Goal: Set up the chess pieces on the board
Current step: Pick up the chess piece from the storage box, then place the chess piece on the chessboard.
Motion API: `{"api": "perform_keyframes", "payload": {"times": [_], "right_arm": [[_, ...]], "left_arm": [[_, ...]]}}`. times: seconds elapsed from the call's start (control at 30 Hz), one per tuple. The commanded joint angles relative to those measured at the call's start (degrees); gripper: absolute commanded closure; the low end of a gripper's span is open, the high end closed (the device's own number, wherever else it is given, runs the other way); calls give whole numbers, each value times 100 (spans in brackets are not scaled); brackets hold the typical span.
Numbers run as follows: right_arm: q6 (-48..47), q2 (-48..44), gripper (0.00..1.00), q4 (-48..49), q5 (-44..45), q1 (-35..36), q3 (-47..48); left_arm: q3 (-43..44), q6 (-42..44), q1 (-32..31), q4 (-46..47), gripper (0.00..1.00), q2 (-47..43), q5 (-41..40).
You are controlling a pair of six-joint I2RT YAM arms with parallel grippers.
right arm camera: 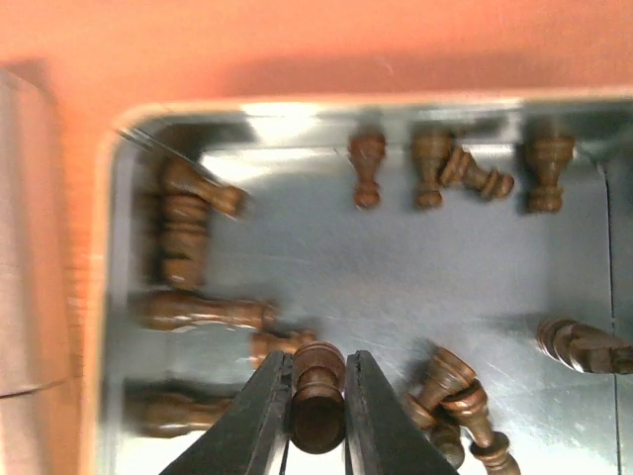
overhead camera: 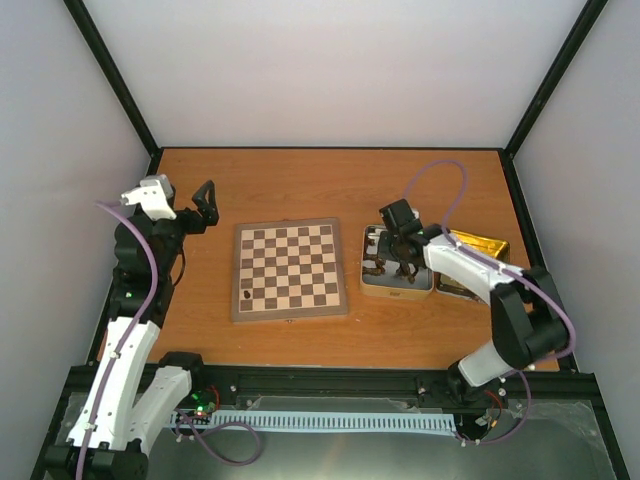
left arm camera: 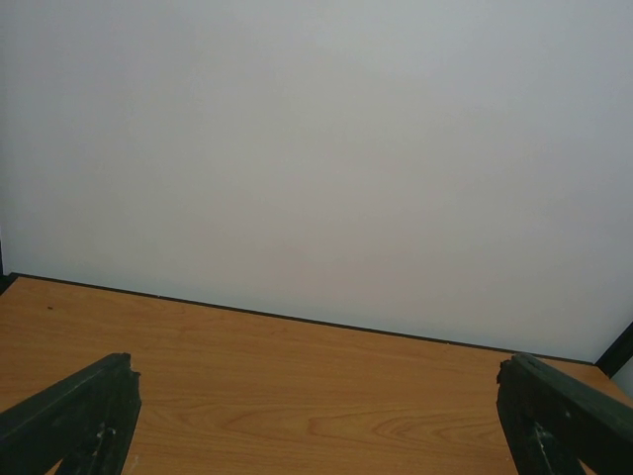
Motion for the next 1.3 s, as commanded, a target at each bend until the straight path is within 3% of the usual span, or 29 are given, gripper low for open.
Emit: {"api": "perform_keyframes", "payload": {"times": [0.0,0.13,0.27,0.43,0.63,0.97,1.27], "right_arm": [[71,-572,90,373,-254,55,2],[7,-623,89,486,-585,468,130],[-36,-316,89,524,-709,1469,581],[-67,633,88,621,-860,2708,1340],[-331,1720,88,640,-938,3711,2380],[-463,2832,88,393,-1011,4111,3447],[-465,3286,87,179,-1245,4176,3875]], "left_arm": [[22,107,53,184,0,-97,-51],[24,99,54,171,0,-113,-79],[18,87,53,129,0,-157,-239],[6,12,53,-26,0,-257,-769],[4,-21,46,-144,0,-337,-1127],[-8,-32,48,-193,0,-386,-1277],[-20,-25,46,-195,0,-423,-1305]]}}
